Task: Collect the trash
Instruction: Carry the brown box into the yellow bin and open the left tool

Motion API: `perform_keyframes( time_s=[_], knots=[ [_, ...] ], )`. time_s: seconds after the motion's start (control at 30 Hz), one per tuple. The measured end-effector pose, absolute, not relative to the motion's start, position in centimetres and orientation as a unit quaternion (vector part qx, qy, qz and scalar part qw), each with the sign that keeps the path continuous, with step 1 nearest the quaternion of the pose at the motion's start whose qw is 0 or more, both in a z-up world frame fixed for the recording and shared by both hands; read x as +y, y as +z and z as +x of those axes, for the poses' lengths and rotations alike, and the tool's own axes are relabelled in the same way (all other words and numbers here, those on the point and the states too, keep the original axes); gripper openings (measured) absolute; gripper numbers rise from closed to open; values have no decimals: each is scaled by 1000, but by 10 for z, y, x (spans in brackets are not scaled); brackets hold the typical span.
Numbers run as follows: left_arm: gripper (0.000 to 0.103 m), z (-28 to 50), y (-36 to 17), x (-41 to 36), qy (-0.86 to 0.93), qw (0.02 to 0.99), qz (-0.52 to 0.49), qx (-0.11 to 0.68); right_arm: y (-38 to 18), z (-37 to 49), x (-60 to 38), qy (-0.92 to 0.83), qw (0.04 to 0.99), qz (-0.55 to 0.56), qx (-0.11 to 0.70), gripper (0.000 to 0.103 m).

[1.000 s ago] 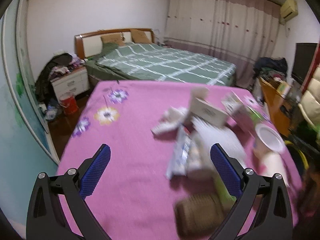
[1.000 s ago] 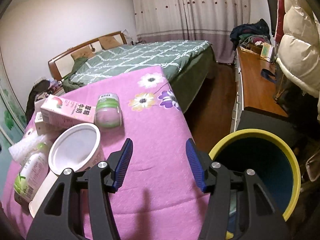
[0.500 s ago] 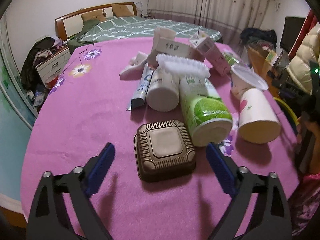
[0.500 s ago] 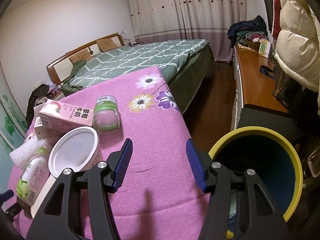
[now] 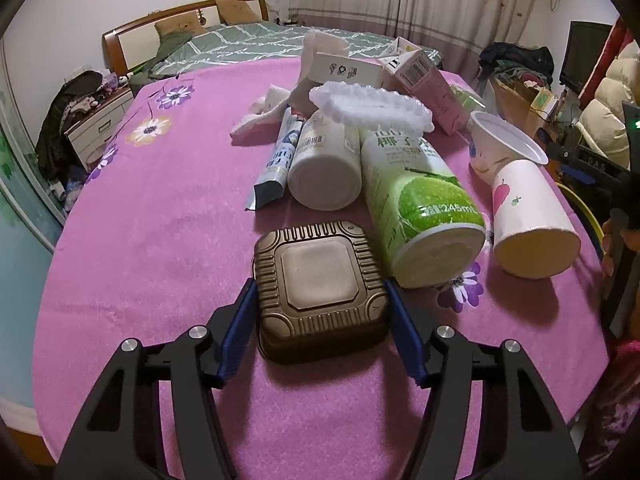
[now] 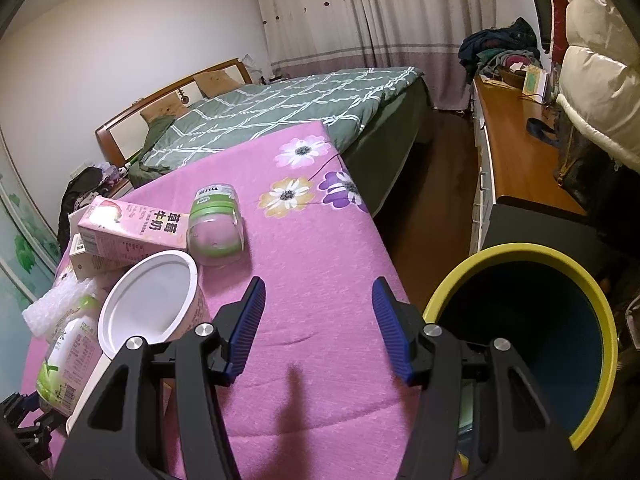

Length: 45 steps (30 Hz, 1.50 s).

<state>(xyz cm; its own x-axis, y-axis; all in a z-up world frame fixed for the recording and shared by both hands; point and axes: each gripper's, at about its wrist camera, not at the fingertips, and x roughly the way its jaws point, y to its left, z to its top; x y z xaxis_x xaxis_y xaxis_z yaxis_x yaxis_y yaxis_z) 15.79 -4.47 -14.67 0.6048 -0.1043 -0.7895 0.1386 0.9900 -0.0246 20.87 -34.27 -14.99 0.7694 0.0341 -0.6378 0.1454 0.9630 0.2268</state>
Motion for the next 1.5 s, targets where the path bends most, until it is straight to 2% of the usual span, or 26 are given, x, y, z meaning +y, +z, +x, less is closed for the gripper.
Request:
perform_keyframes(
  time_s=[0.43, 0.73, 1.17, 1.5],
  knots=[
    [61, 113, -87, -55, -91, 914, 60, 391, -125, 158, -362, -34, 941, 110, 317, 54],
    [61, 115, -52, -149, -211, 907, 92, 353, -107, 95, -416, -92, 946, 102, 295, 58],
    [61, 157, -73, -345, -344, 849, 153, 371, -130, 31, -493, -183, 925, 133, 305, 58],
    [63, 185, -111, -428, -370, 819, 176, 401, -139, 10, -515, -212, 916, 145, 308, 59]
  ],
)
